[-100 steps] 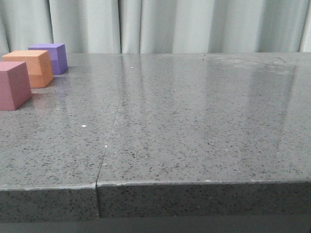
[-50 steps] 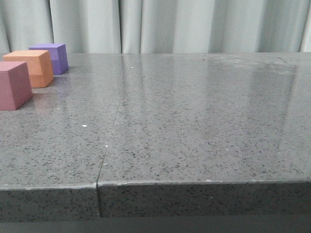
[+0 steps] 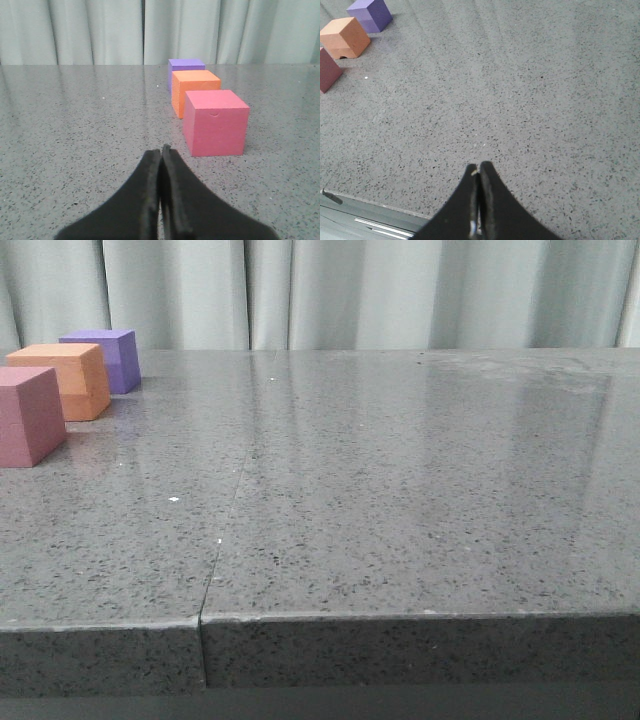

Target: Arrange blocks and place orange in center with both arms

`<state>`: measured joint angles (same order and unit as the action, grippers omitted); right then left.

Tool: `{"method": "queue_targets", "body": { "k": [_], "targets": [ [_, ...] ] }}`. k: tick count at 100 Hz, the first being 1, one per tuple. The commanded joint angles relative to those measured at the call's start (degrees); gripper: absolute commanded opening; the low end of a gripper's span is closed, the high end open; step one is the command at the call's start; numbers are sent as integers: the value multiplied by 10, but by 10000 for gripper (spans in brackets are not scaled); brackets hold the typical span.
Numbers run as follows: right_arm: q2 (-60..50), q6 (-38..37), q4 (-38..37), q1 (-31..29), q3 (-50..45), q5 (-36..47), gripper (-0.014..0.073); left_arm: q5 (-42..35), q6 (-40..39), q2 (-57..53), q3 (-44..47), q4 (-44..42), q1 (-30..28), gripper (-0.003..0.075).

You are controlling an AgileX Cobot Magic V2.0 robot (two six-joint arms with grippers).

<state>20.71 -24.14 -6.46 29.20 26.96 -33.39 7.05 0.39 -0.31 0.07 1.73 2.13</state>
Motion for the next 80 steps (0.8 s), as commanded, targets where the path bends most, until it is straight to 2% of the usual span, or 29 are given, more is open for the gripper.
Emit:
{"method": "queue_targets", "body": {
  "k": [1, 16, 30, 47, 61, 80],
  "targets": [
    [4, 3, -9, -2, 7, 46, -69, -48, 1, -17, 22, 6, -1, -20],
    [4, 3, -9, -31, -21, 81, -69, -48, 1, -17, 22, 6, -1, -20],
    [0, 13, -2, -87, -65, 158, -69, -48, 1, -17, 22, 6, -1, -20],
    [-35, 108, 40, -165, -123, 266, -69, -48, 1, -17, 22, 6, -1, -20],
    [-74, 200, 68, -223, -161, 302, -69, -48, 1, -17, 22, 6, -1, -20],
    [-128, 217, 72, -262, -217, 334, -69, -48, 1, -17, 22, 6, -1, -20]
  ]
}}
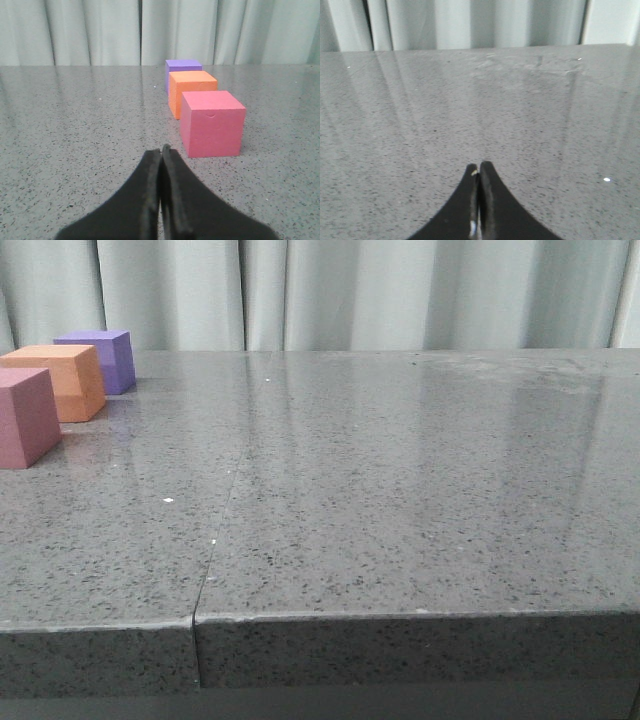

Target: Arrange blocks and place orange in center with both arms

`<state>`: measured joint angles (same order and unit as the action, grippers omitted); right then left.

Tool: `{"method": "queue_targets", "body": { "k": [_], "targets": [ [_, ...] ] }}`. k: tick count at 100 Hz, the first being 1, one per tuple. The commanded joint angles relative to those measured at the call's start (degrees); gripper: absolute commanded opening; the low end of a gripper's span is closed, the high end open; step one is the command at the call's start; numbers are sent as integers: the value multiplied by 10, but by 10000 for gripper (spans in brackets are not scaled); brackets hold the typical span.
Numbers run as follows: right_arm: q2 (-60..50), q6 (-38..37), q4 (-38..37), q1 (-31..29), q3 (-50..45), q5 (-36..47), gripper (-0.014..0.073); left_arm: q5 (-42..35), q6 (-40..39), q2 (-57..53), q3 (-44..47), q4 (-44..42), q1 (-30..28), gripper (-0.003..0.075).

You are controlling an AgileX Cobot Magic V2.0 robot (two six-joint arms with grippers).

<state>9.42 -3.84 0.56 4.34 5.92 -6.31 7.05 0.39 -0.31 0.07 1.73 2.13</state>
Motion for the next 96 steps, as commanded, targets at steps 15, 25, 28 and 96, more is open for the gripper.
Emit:
{"method": "queue_targets", "body": {
  "k": [15, 25, 28, 96],
  "targets": [
    [-63, 10, 2, -33, -45, 81, -69, -48, 1, -17, 22, 6, -1, -20],
    [-88, -2, 2, -47, -64, 84, -69, -48, 1, -17, 22, 6, -1, -20],
    [-95, -3, 2, -50, -66, 75, -69, -48, 1, -17, 22, 6, -1, -20],
    [-114, -3, 1, -52, -66, 67, -69, -48, 1, -16, 22, 6, -1, -20]
  ]
}}
